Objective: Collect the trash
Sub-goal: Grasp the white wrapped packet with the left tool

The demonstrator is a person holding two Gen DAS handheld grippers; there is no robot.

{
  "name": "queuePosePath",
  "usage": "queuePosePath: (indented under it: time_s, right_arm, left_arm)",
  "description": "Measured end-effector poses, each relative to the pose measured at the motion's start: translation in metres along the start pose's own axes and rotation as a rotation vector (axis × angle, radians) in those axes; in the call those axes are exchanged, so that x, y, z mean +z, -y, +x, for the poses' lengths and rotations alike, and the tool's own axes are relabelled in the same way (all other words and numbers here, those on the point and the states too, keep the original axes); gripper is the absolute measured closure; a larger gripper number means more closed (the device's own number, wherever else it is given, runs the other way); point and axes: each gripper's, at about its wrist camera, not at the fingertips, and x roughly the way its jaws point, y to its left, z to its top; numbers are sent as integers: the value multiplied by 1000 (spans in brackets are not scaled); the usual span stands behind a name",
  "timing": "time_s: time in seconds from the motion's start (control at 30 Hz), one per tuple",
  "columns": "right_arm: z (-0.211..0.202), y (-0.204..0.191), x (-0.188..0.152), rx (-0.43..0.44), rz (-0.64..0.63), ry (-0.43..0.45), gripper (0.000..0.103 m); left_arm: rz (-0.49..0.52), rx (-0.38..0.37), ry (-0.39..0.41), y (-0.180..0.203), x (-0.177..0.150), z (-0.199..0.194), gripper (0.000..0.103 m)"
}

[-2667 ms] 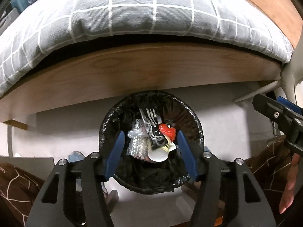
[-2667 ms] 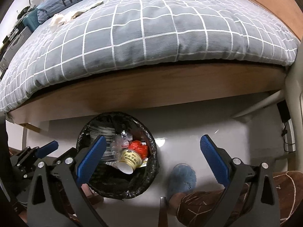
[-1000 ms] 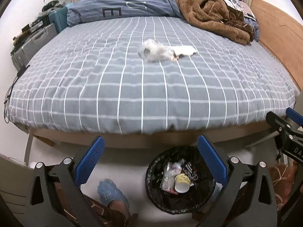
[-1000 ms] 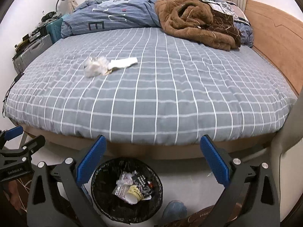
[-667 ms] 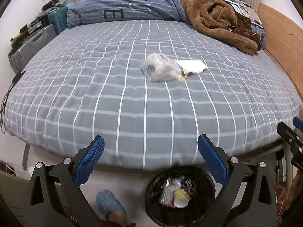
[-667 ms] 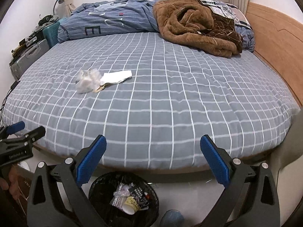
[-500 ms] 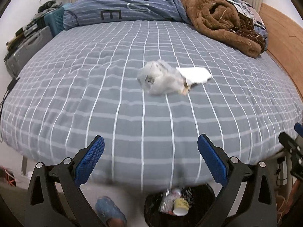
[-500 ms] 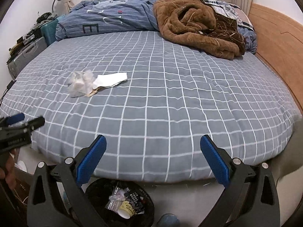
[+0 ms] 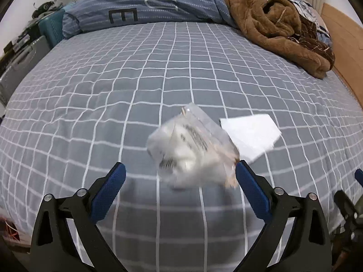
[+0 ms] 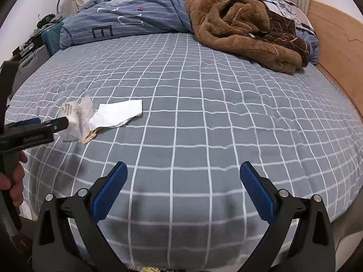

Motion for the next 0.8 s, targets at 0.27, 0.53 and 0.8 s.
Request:
queuePosePath:
  time_s: [0.27,0.53,0.8]
  right_arm:
    - [24,-15,11,-4,-54,9,8]
    - [43,-46,33,45,-92,26,8]
    - [82,-93,67,95,-100,-18,8]
  left_arm:
    - [-10,-45,-98,2,2,39,52]
    - [-68,-78,-54,-22,-8,15,69]
    - [-48,-30,16,-61,-5,-27,69]
